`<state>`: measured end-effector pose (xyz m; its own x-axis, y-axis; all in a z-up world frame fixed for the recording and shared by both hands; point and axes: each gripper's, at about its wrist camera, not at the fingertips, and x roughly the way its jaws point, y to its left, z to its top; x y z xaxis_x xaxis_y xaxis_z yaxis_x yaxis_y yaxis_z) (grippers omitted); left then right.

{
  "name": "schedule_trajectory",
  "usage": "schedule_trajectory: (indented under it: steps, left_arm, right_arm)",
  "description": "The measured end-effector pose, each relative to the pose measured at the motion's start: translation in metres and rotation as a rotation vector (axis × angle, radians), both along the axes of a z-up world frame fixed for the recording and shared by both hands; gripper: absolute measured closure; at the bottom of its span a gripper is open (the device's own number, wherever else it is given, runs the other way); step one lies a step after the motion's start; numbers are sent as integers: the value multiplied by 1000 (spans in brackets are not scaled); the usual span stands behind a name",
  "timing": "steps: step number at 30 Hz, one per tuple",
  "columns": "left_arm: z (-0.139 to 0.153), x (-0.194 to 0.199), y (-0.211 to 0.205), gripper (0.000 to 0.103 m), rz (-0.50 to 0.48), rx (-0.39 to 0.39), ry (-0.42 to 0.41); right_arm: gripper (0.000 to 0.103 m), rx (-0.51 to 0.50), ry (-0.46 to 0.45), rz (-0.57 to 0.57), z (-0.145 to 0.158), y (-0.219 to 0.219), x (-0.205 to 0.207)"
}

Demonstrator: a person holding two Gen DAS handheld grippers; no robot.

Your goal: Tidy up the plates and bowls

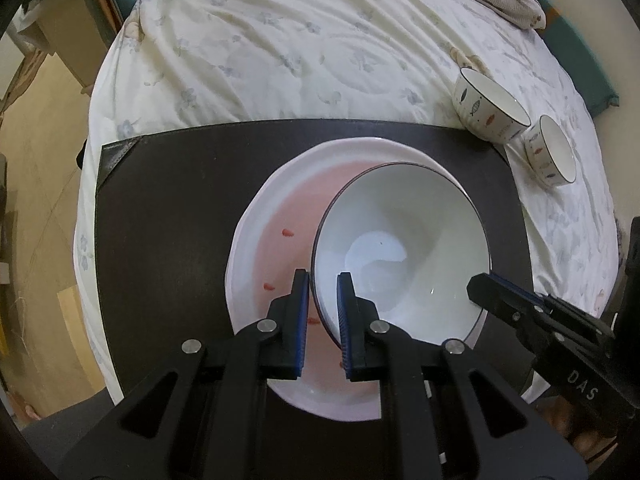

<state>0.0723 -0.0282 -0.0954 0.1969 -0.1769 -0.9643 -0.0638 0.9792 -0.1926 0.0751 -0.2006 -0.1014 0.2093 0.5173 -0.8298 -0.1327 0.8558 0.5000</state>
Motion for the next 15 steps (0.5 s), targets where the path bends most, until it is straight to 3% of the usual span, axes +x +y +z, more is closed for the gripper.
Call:
schedule_trajectory:
  steps: [15]
  left_arm:
    - [-2, -1, -1, 91, -3, -2, -12]
  right_arm:
    - [88, 1, 11, 2, -1, -1, 3]
